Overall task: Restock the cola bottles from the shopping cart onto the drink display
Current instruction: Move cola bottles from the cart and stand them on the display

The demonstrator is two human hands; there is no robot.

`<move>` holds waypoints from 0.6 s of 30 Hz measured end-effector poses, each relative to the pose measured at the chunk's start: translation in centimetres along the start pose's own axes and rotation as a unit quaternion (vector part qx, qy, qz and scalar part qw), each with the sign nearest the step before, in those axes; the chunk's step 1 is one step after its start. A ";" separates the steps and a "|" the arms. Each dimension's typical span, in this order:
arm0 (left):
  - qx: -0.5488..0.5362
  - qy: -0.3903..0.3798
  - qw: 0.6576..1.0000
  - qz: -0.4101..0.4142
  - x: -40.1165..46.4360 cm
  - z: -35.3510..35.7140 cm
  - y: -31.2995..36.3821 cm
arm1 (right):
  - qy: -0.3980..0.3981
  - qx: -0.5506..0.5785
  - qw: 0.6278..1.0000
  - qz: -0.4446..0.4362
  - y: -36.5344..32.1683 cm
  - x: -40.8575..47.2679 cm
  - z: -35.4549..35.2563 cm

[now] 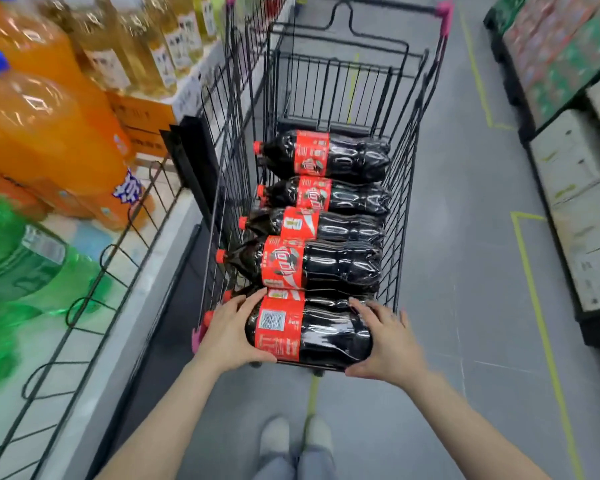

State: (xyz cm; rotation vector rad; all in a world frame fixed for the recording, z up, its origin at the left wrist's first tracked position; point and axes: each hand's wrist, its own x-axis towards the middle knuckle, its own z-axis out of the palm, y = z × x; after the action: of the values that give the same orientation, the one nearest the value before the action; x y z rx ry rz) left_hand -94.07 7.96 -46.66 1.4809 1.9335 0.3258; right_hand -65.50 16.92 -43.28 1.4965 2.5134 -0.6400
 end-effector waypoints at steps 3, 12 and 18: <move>0.071 0.001 0.997 0.022 0.5 -0.5 -0.1 | 0.009 0.036 0.999 -0.012 0.4 0.4 0.1; 0.083 0.041 0.994 0.050 -0.9 -2.4 0.7 | 0.004 0.133 0.991 -0.032 -0.6 -0.5 -1.9; 0.089 0.117 0.988 0.053 -4.5 -6.0 2.9 | 0.011 0.126 0.988 -0.083 -2.0 -1.7 -5.8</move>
State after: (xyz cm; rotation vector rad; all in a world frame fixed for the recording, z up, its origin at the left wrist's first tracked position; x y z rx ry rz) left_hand -95.11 5.93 -38.99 1.7301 2.1180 0.3994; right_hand -65.90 17.27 -36.91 1.3795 2.6772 -1.0064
